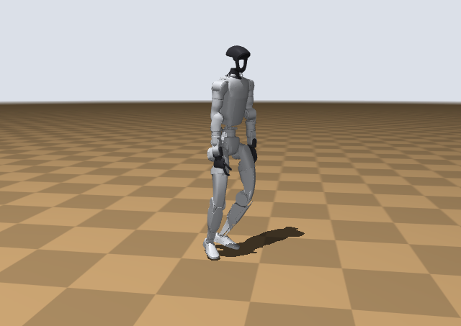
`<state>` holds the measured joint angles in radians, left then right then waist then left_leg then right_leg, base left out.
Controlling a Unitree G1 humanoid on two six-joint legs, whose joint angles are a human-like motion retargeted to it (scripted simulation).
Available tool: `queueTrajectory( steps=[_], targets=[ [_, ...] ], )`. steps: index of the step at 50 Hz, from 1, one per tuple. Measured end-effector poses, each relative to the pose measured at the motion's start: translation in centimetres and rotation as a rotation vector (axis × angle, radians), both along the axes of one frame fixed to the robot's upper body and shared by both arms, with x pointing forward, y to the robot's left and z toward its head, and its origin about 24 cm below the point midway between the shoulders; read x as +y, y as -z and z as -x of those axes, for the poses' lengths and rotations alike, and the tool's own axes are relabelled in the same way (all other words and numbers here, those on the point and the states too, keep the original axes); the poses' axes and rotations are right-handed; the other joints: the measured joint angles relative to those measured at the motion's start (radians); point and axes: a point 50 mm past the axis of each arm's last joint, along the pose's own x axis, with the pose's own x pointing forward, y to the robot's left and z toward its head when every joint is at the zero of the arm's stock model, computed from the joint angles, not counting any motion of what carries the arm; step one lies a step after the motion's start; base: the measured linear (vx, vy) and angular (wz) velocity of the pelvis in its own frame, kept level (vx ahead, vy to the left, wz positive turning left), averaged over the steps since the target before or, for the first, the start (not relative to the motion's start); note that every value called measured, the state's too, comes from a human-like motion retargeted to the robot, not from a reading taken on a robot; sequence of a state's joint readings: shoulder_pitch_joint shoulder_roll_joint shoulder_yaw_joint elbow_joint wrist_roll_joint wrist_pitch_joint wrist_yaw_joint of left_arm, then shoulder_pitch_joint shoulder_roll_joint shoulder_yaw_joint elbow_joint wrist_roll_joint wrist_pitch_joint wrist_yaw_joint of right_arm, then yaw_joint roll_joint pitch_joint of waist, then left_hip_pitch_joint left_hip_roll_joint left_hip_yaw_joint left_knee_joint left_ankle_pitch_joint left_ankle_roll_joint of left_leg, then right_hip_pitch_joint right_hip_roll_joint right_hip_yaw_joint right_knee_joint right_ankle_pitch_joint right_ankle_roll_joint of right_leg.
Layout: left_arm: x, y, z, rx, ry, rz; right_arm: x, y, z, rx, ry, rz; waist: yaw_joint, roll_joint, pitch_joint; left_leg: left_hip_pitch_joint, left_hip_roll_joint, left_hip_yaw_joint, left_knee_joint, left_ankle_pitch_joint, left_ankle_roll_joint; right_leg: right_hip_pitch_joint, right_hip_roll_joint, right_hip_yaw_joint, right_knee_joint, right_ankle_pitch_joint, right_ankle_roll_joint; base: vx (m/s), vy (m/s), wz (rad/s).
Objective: Walk
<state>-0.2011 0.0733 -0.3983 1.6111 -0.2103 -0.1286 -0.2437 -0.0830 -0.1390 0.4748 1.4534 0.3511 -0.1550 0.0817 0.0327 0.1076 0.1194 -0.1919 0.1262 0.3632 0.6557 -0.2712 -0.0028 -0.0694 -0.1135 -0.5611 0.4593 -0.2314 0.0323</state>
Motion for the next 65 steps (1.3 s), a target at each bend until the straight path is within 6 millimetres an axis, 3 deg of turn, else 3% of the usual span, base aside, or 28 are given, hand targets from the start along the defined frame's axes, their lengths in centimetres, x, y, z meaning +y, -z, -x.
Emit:
queueTrajectory(
  steps=[3, 6, 10, 14, 21, 28, 32, 36, 39, 48, 55, 65],
  targets=[
    [0.1, -0.1, -0.3, -0.009, 0.039, -0.009, -0.2, 0.2, 0.9, 0.036, 0.009, 0.012, -0.006, 0.011, 0.002, -0.026, 0.027, 0.028, 0.016, -0.032, -0.001, -0.012, 0.001, -0.038, -0.021, 0.019, 0.013, 0.35, 0.04, -0.14],
    [0.3, -0.2, -0.8, -0.016, 0.054, -0.029, -0.3, 0.2, 1.0, 0.042, 0.006, 0.030, 0.001, 0.014, -0.004, -0.049, 0.044, 0.040, -0.008, -0.093, 0.001, 0.009, 0.009, -0.085, -0.042, -0.031, -0.005, 0.32, 0.02, -0.32],
    [0.2, -0.2, -0.7, -0.002, 0.047, -0.033, -0.2, 0.1, 0.4, 0.019, -0.011, 0.041, -0.004, 0.006, -0.002, -0.037, 0.054, 0.054, -0.031, -0.085, 0.000, 0.022, 0.003, -0.098, 0.003, -0.042, -0.029, 0.27, 0.01, -0.34],
    [0.0, -0.2, -0.6, -0.002, 0.063, -0.029, -0.1, -0.1, -0.5, -0.002, -0.008, 0.039, -0.036, -0.015, 0.011, 0.004, 0.043, 0.088, -0.036, -0.057, 0.012, -0.034, -0.013, -0.061, 0.034, -0.049, -0.016, 0.22, 0.02, -0.44],
    [0.4, -0.5, -2.1, -0.047, 0.085, -0.038, 0.8, -0.3, -2.0, -0.041, -0.049, 0.015, -0.044, -0.014, 0.028, 0.020, 0.077, 0.096, 0.118, -0.180, 0.031, -0.050, 0.018, -0.089, -0.020, -0.103, -0.057, 0.25, 0.01, -0.75],
    [1.0, -0.5, -1.8, -0.033, 0.098, -0.027, 1.9, -0.5, -2.9, -0.065, -0.081, -0.031, -0.019, -0.013, 0.054, 0.013, 0.118, 0.109, 0.164, -0.124, 0.012, 0.016, 0.044, -0.070, -0.017, 0.003, -0.036, 0.22, 0.00, -1.25],
    [1.3, -0.4, -1.2, -0.010, 0.108, -0.042, 2.1, -0.7, -3.8, -0.084, -0.094, -0.033, -0.008, -0.027, 0.057, 0.025, 0.097, 0.123, 0.089, -0.151, 0.029, 0.018, 0.034, -0.043, 0.001, -0.043, -0.022, 0.18, 0.04, -1.65],
    [1.6, -0.6, -1.9, -0.026, 0.123, -0.072, 2.0, -1.0, -4.8, -0.101, -0.114, -0.012, 0.001, -0.044, 0.061, 0.056, 0.064, 0.146, 0.041, -0.192, 0.052, 0.009, 0.021, 0.008, 0.011, -0.120, -0.010, 0.17, 0.06, -1.48],
    [1.8, -1.0, -3.4, -0.065, 0.133, -0.090, 1.6, -1.3, -5.6, -0.108, -0.120, 0.003, 0.009, -0.075, 0.067, 0.112, -0.005, 0.186, -0.074, -0.151, 0.064, 0.011, -0.007, 0.049, -0.022, -0.124, 0.010, 0.15, 0.06, -1.32],
    [1.5, -1.3, -4.7, -0.127, 0.129, -0.104, 0.2, -1.5, -6.1, -0.097, -0.086, 0.036, 0.021, -0.083, 0.056, 0.174, -0.050, 0.240, -0.162, -0.113, 0.065, 0.004, -0.028, 0.121, -0.043, -0.137, 0.062, 0.06, 0.04, -1.21],
    [1.7, -1.0, -3.9, -0.107, 0.090, -0.100, -1.3, -1.7, -6.3, -0.101, -0.014, 0.062, 0.012, -0.106, 0.053, 0.261, -0.096, 0.343, -0.275, -0.103, 0.065, 0.002, -0.077, 0.114, -0.016, -0.167, 0.085, 0.01, 0.02, -1.07],
    [2.6, -0.6, -1.8, -0.052, 0.012, -0.071, -3.7, -2.0, -5.9, -0.104, 0.066, 0.078, -0.015, -0.139, 0.035, 0.389, -0.204, 0.519, -0.547, -0.023, 0.043, -0.024, -0.185, 0.013, 0.073, -0.216, 0.053, -0.01, -0.02, -0.86]
  ],
)
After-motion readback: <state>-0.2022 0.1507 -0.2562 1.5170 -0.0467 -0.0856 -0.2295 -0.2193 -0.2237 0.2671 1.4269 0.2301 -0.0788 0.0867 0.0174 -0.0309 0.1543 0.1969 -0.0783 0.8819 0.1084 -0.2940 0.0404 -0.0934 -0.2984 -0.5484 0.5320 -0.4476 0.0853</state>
